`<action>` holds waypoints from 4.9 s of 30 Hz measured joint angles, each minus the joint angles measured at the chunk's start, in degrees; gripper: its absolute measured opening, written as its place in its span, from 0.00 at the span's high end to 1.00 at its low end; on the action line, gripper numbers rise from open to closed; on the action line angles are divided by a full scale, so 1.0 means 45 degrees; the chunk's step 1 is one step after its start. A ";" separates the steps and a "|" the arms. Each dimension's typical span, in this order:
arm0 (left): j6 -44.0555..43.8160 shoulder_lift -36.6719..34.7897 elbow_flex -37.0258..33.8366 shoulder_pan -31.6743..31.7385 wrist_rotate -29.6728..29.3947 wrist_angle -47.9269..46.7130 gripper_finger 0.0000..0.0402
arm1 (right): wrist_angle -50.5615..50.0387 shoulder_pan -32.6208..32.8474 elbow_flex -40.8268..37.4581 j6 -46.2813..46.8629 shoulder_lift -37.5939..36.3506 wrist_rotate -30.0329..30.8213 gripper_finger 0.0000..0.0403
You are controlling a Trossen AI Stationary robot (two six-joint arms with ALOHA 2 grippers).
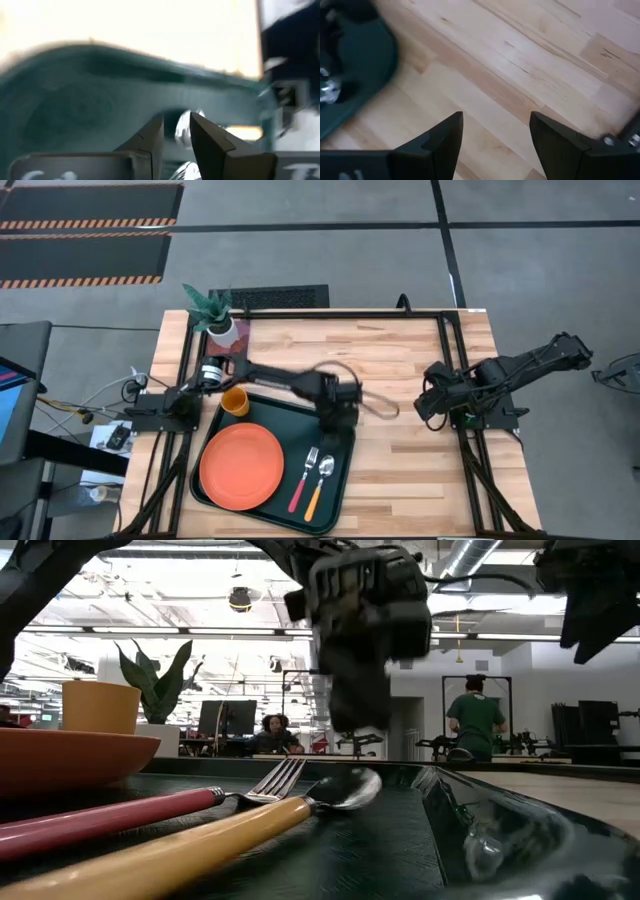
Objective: Pick and place plate/cup/fork/spoon on tray
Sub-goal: Return to Home Position
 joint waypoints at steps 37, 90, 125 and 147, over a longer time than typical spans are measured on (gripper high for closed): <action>-0.1681 -2.0353 -1.0802 0.4679 -0.4400 0.5305 0.81 | 1.0278 -0.0646 -0.2447 -1.2898 -1.0483 0.3107 0.37; -0.3876 -2.8057 -2.2074 -0.1495 -1.2072 1.0234 0.81 | 1.6234 -0.3314 -1.0744 -1.1684 -1.1037 -0.0574 0.37; -0.3909 -2.8052 -2.2089 -0.1490 -1.1816 1.0224 0.81 | 1.6067 -0.3298 -1.0764 -1.1669 -1.1005 -0.0559 0.37; -0.3906 -2.8052 -2.2094 -0.1490 -1.1813 1.0221 0.81 | 1.6063 -0.3298 -1.0769 -1.1669 -1.1005 -0.0549 0.37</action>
